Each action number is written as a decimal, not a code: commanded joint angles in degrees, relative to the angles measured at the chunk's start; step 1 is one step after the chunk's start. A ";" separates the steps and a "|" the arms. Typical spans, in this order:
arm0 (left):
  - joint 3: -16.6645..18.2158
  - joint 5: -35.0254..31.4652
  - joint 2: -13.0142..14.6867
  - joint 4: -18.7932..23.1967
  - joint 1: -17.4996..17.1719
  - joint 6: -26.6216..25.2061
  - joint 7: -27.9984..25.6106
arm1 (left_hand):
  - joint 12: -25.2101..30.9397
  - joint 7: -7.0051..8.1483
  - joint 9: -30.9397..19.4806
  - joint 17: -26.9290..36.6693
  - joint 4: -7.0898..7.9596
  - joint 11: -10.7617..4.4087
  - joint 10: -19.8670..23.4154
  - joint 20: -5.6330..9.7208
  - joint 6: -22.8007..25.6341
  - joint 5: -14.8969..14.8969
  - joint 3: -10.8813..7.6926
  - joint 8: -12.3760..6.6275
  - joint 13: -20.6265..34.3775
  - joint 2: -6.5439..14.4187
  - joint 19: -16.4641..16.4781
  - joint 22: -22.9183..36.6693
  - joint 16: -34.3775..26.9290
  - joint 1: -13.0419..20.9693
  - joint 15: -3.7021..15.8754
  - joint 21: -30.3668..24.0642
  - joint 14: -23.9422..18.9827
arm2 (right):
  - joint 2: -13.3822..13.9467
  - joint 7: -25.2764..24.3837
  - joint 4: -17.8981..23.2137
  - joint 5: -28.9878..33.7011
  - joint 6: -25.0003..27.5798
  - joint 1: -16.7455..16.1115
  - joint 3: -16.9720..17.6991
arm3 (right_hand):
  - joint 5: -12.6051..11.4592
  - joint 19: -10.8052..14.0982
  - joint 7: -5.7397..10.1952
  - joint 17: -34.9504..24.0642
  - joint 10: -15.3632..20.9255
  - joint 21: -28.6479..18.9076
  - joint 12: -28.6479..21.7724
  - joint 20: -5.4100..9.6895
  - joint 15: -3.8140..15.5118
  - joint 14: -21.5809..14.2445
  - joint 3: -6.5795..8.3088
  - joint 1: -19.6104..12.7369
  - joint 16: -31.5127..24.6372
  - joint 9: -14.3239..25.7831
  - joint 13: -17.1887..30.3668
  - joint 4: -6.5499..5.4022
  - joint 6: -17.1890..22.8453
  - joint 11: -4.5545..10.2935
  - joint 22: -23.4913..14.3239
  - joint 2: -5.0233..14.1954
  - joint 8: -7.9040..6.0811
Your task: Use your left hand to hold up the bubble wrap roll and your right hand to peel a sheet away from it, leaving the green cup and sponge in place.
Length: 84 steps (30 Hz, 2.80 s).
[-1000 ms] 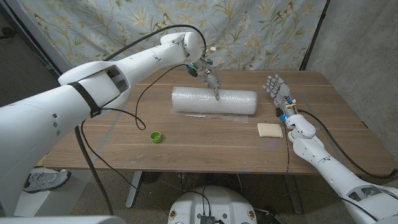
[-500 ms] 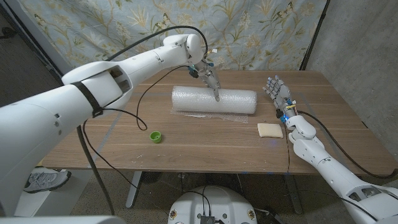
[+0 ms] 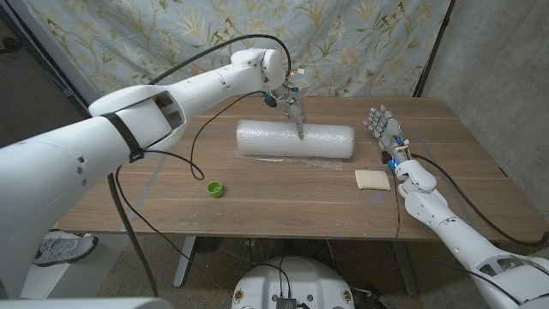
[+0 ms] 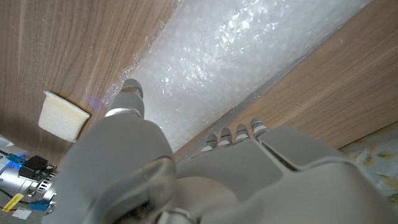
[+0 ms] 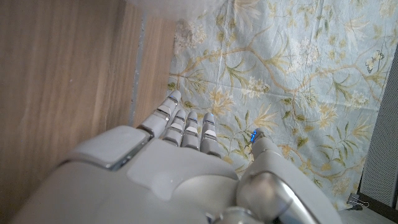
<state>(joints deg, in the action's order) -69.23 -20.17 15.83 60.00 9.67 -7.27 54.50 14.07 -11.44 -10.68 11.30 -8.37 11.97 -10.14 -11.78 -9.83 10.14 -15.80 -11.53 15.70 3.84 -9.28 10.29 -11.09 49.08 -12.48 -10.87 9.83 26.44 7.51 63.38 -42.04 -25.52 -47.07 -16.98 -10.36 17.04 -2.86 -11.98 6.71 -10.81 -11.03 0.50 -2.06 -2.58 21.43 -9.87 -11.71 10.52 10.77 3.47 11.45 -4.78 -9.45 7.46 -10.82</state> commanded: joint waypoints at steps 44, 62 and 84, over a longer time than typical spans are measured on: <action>0.84 -12.08 8.88 25.69 -15.76 -26.13 -16.06 | 2.91 1.06 -0.22 0.26 -0.87 0.17 6.87 0.12 6.22 0.14 0.27 -1.20 -0.21 -3.00 22.24 0.50 -1.63 8.12 0.02 -3.16 -13.42 | 0.84 2.42 -0.48 -2.62 3.39 -1.78 0.48 | -0.27 0.33 0.33 -0.15 0.00 -0.23 -0.28 -1.20 -0.08 -0.25 0.26 0.37 -0.27 0.26 0.32 0.33 -0.18 0.38 -0.37 -0.12 -0.20; 4.39 -18.34 9.67 31.18 -24.39 -33.53 -34.10 | 13.66 3.09 -1.30 4.69 -1.80 -7.67 34.14 7.90 33.92 2.73 -1.69 -7.46 4.35 -3.06 46.37 1.97 -14.85 27.41 12.57 -14.38 -43.29 | 1.16 2.12 -0.54 -2.96 5.02 -1.69 0.53 | -0.28 0.32 0.48 -0.17 -0.07 -0.24 -0.26 -1.32 -0.11 -0.20 0.30 0.61 -0.24 0.26 0.33 0.20 -0.28 0.40 -0.38 -0.13 -0.19; 9.03 -9.24 10.63 32.89 -24.40 -37.95 -33.29 | 17.20 3.87 -1.98 7.08 -0.91 -10.52 41.95 10.24 41.60 3.84 -0.99 -10.00 7.22 -2.37 49.88 2.78 -18.87 31.31 16.63 -19.09 -50.48 | 1.82 1.01 0.42 -2.31 6.07 -1.78 0.34 | -0.30 0.29 0.41 -0.14 -0.03 -0.24 -0.29 -1.32 -0.14 -0.28 0.39 0.81 -0.23 0.26 0.33 0.14 -0.37 0.28 -0.38 -0.22 -0.18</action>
<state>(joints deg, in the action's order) -62.23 -33.74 25.85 91.89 -14.62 -43.09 21.85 30.91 -7.36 -12.41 18.25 -9.45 1.53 31.05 -3.47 31.14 13.60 -16.68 -21.21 22.45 -5.57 37.92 12.82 -29.54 72.82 -0.70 -29.37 -35.14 27.95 8.98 63.27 -44.73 -19.97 -48.82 -16.50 -10.36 17.47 -2.66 -12.00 6.62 -10.81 -11.03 -0.52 -2.05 -2.59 21.43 -9.59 -11.71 10.51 10.77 3.47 11.25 -4.68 -9.74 7.18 -10.82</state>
